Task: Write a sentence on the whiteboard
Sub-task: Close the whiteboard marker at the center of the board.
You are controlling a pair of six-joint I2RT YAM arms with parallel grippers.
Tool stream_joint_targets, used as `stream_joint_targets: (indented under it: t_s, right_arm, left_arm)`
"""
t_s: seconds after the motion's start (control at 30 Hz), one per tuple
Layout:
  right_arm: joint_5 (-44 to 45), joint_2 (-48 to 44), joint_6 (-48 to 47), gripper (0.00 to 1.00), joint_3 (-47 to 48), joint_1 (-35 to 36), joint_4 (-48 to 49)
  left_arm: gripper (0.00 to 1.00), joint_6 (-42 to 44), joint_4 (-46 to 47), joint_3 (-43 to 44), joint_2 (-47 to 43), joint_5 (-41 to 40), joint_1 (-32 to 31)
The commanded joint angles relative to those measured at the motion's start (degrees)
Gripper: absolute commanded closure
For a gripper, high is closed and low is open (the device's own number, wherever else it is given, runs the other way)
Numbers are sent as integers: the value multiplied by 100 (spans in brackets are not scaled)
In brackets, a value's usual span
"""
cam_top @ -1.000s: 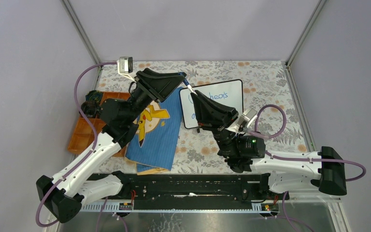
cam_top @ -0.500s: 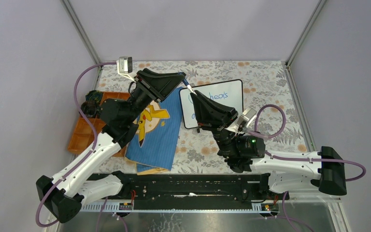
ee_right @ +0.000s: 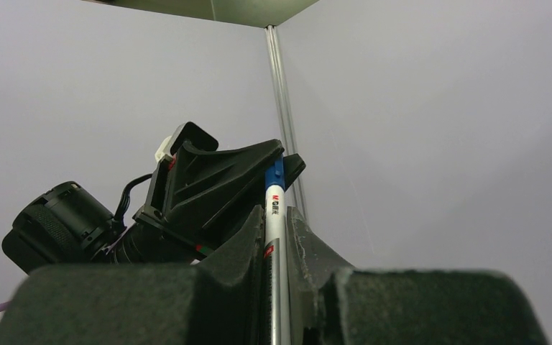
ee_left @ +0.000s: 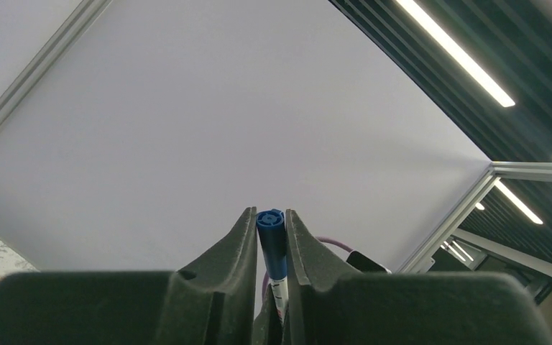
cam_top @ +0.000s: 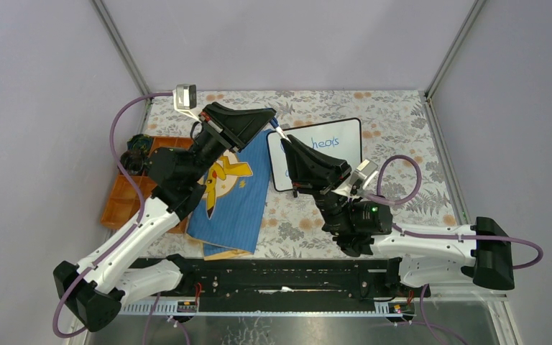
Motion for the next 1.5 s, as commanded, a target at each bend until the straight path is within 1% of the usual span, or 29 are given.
stream_joint_targets:
  t_s: [0.0,0.17,0.63,1.13,1.47]
  right_arm:
    - [32,-6,27,100,86,-23,209]
    - [80,41,1,100,120,-23,253]
    - [234,299,-144,100,298,-23,579]
    - [251,431,-261,100,463,-23,659]
    - [261,457,-340,100,492,-23,656]
  left_arm:
    - [81,-3,261,-23,-47,114,22]
    - [100,-62,308,-120,-67,162,14]
    - [100,-261,410,-428,-71,201,-238]
    - [100,-203,478,-753,79,99,-934]
    - [100,-141,529,-811,215,75,-1205]
